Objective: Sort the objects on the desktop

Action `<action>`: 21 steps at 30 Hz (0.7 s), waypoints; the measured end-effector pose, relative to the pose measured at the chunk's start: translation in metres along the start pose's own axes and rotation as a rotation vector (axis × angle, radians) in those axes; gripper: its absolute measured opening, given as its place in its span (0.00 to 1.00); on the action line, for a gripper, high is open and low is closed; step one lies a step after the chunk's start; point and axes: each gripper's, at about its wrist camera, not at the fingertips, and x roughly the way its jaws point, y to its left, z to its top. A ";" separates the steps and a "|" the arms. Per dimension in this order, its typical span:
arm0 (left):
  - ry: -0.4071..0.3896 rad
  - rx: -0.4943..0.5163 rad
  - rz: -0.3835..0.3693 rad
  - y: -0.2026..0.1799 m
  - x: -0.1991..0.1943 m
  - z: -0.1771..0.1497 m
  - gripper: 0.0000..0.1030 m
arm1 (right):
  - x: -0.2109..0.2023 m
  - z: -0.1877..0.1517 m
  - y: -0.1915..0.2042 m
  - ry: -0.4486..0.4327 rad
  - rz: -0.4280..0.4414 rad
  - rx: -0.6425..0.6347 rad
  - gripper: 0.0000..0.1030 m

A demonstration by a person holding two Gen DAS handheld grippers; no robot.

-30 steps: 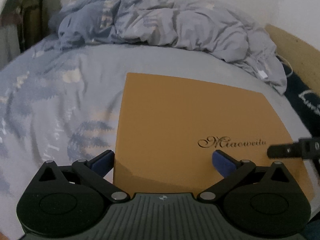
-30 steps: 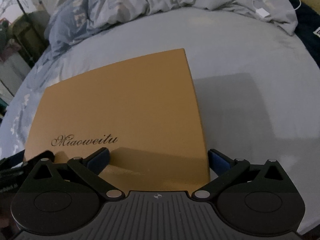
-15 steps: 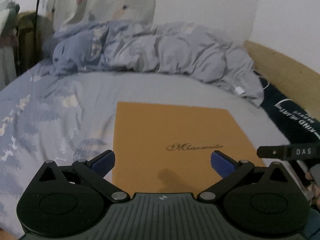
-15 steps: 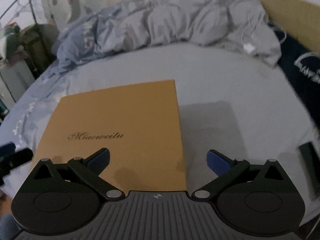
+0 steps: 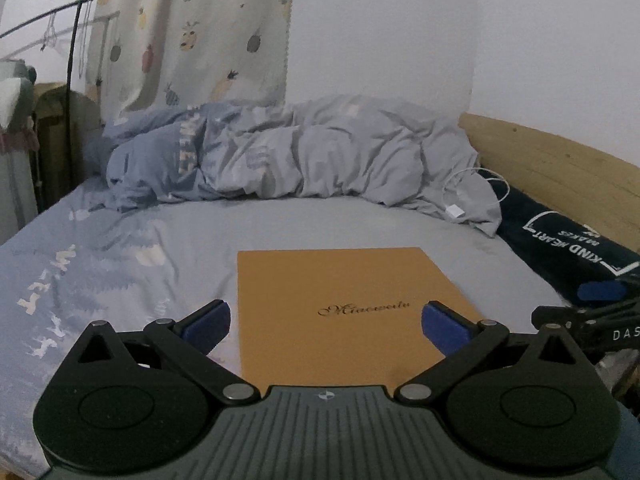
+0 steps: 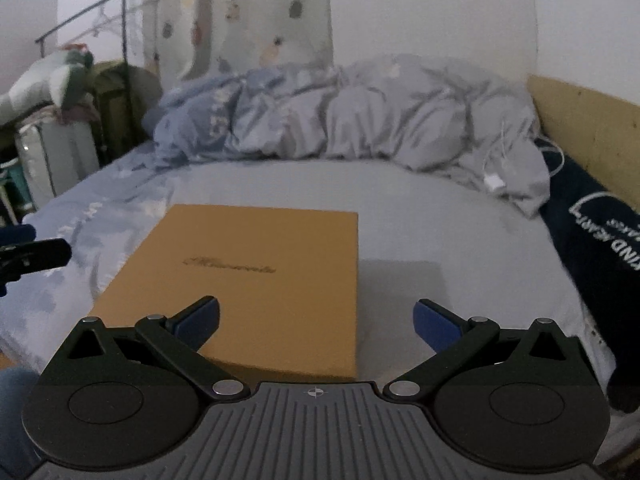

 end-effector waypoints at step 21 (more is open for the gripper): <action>0.020 -0.040 -0.041 -0.008 -0.009 -0.028 1.00 | -0.017 -0.041 0.001 0.026 0.025 0.028 1.00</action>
